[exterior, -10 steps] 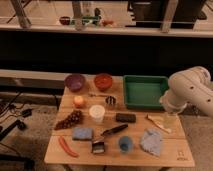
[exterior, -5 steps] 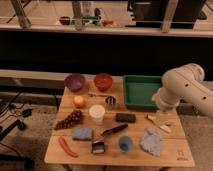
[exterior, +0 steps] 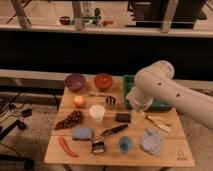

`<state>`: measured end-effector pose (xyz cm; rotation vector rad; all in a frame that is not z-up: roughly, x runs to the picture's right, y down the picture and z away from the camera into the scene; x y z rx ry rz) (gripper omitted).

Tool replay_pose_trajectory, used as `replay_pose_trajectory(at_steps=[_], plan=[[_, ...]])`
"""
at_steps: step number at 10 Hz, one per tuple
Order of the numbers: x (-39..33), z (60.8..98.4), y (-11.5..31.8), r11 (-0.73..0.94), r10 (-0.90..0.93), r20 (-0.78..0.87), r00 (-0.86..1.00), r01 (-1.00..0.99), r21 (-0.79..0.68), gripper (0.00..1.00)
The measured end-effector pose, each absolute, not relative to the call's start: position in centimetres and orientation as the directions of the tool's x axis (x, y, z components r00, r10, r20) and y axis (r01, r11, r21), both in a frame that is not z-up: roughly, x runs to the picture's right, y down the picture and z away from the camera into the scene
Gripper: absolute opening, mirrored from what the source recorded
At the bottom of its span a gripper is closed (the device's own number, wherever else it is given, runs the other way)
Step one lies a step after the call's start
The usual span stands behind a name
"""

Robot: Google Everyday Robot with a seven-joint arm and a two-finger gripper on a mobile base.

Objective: Place apple in purple bowl

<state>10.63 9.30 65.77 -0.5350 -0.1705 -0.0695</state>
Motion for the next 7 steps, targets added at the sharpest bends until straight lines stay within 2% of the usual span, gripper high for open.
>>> replay_pose_trajectory(at_steps=[2,7], plan=[[6.4,65.5,8.9,0.86,-0.045,0.23,0.972,0.155,-0.487,0.8],[6.9,65.6,8.8,0.862,-0.046,0.222,0.974,0.151,-0.483,0.8]])
